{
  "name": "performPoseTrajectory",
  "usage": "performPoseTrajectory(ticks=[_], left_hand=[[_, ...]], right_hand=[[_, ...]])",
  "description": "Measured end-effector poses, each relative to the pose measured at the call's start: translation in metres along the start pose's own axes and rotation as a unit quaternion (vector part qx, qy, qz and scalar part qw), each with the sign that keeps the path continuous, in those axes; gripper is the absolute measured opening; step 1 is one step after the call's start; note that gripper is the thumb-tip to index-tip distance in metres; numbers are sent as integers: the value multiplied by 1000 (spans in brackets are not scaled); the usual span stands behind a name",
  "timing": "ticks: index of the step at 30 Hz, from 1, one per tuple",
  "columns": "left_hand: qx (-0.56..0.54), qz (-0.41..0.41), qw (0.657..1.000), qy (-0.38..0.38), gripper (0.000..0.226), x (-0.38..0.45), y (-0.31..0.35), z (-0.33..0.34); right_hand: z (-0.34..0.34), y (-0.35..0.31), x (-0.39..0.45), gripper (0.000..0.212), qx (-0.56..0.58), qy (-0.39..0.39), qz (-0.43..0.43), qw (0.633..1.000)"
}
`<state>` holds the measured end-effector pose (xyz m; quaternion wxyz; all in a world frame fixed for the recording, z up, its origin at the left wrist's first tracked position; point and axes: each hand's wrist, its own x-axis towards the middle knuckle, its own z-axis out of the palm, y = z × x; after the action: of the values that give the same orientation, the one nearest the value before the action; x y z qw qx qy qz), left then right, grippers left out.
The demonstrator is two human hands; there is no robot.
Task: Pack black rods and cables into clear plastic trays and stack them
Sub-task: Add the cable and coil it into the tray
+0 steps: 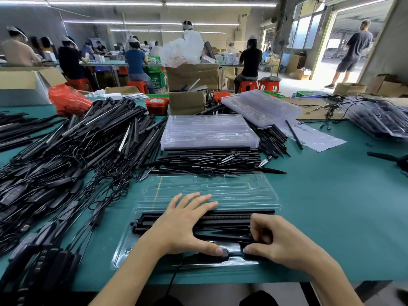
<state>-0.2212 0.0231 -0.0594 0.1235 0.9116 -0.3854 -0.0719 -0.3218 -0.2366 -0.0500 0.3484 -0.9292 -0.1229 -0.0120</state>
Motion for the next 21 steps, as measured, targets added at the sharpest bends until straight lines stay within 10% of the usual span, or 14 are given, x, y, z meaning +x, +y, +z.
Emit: performPoseTrajectory(ticks=[21], left_hand=[[42,4,999,-27,79,4,-8,-1]], right_hand=[[-17,-11,1,34,-79,-92,130,984]])
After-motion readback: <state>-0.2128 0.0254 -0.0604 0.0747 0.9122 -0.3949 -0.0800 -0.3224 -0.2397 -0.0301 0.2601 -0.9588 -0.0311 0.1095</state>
